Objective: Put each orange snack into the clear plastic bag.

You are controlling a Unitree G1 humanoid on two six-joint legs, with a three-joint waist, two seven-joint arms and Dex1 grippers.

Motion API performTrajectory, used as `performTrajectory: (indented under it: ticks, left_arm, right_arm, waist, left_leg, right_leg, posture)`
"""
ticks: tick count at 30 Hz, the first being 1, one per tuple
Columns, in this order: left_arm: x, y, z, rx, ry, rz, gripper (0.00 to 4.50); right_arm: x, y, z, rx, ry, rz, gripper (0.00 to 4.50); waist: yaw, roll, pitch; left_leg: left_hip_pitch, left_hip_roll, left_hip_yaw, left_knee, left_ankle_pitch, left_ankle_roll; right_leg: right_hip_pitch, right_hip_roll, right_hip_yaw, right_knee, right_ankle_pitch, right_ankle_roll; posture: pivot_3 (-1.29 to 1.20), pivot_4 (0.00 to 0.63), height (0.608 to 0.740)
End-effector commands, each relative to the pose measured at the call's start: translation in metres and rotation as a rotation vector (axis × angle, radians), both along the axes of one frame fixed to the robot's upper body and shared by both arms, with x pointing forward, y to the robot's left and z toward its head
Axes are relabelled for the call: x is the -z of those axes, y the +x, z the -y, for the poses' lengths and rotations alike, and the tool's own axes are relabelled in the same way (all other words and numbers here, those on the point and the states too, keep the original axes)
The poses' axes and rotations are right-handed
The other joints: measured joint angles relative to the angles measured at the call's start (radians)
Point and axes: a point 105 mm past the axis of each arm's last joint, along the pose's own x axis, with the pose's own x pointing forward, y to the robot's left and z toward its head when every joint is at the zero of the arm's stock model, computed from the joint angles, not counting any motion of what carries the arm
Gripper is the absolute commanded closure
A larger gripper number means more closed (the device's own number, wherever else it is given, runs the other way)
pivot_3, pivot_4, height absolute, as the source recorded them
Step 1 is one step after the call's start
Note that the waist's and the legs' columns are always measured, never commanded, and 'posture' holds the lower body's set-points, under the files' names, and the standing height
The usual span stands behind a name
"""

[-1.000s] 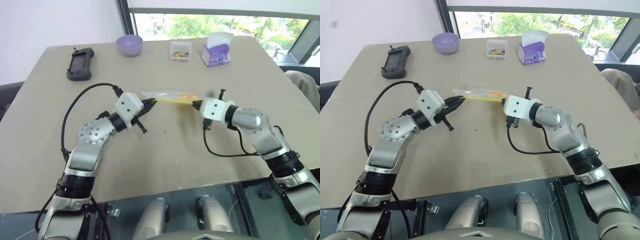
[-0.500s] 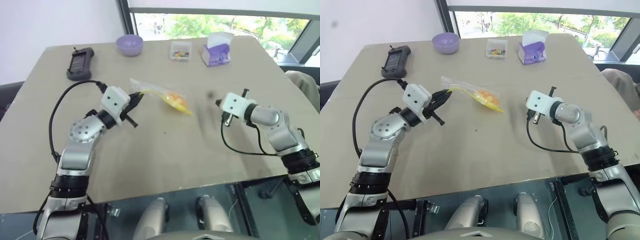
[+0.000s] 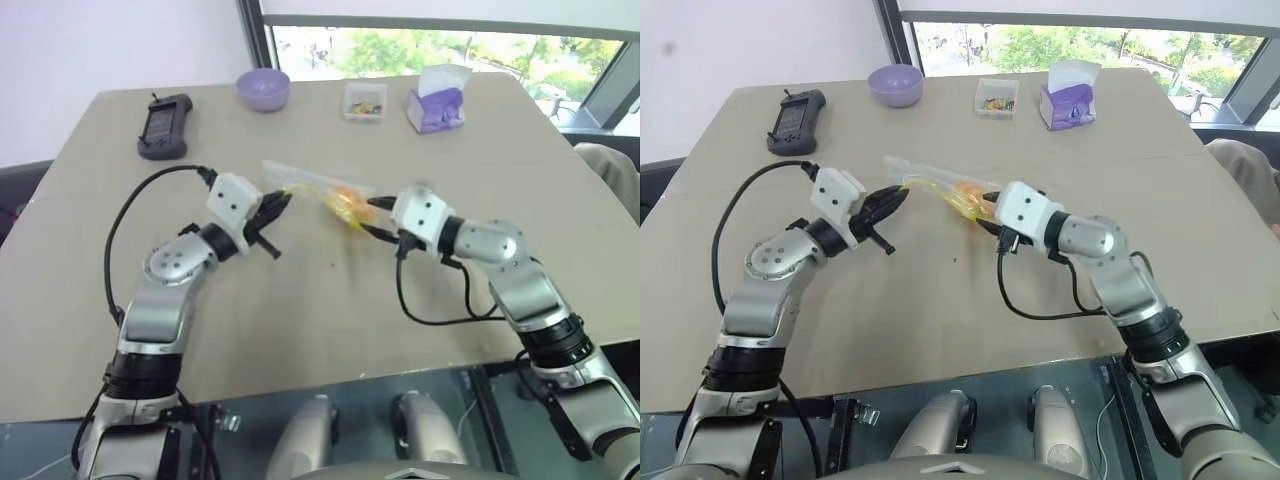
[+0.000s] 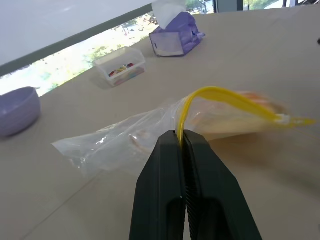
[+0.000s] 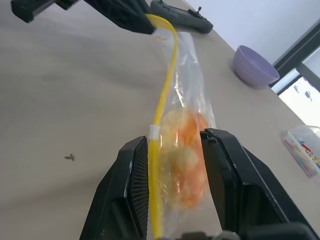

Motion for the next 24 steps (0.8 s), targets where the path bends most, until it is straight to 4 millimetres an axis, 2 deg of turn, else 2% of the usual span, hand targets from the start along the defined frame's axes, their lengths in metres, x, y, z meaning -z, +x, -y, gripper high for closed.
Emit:
performTrajectory:
  ticks: [1, 8, 16, 19, 21, 24]
  left_arm:
    - [-0.023, -0.004, 0.001, 0.012, -0.02, 0.065, 4.5]
    - [-0.024, -0.004, 0.004, 0.017, -0.022, 0.059, 4.5]
    - [-0.024, -0.005, 0.005, 0.015, -0.02, 0.065, 4.5]
    - [-0.025, -0.005, 0.006, 0.014, -0.02, 0.067, 4.5]
    - [-0.025, -0.005, 0.006, 0.013, -0.02, 0.068, 4.5]
    - [-0.025, -0.005, 0.006, 0.014, -0.02, 0.07, 4.5]
  right_arm:
    - [-0.006, 0.001, -0.005, 0.006, -0.017, 0.062, 2.66]
    - [-0.002, 0.006, -0.026, 0.004, -0.015, 0.074, 2.66]
    - [-0.001, 0.014, -0.032, 0.036, -0.009, 0.096, 2.66]
    - [0.0, 0.015, -0.034, 0.039, -0.007, 0.095, 3.49]
    - [0.001, 0.016, -0.035, 0.041, -0.006, 0.093, 4.45]
    - [0.001, 0.017, -0.037, 0.045, 0.0, 0.089, 4.45]
  waist:
    - [-0.001, 0.0, 0.0]
    - [-0.005, 0.0, 0.0]
    - [-0.003, 0.0, 0.0]
    - [-0.004, 0.0, 0.0]
    - [-0.004, 0.0, 0.0]
    - [-0.004, 0.0, 0.0]
  left_leg:
    - [0.0, 0.0, 0.0, 0.0, 0.0, 0.0]
    - [0.0, 0.001, 0.0, 0.0, 0.002, -0.004]
    - [0.0, 0.0, 0.0, 0.0, 0.002, -0.004]
    - [0.0, 0.0, 0.0, 0.0, 0.002, -0.004]
    - [0.0, 0.0, 0.0, 0.0, 0.002, -0.004]
    - [0.0, 0.0, 0.0, 0.0, 0.002, -0.004]
  right_leg:
    - [0.0, 0.0, 0.0, 0.0, 0.0, 0.0]
    - [0.0, 0.001, 0.001, 0.0, 0.0, 0.0]
    - [0.0, 0.001, 0.001, 0.0, 0.0, 0.0]
    - [0.0, 0.001, 0.001, 0.0, 0.0, 0.0]
    - [0.0, 0.001, 0.001, 0.0, 0.0, 0.0]
    - [0.0, 0.001, 0.001, 0.0, 0.0, 0.0]
  posture:
    - [0.0, 0.15, 0.74]
    - [0.0, 0.15, 0.74]
    - [0.0, 0.15, 0.74]
    - [0.0, 0.15, 0.74]
    - [0.0, 0.15, 0.74]
    - [0.0, 0.15, 0.74]
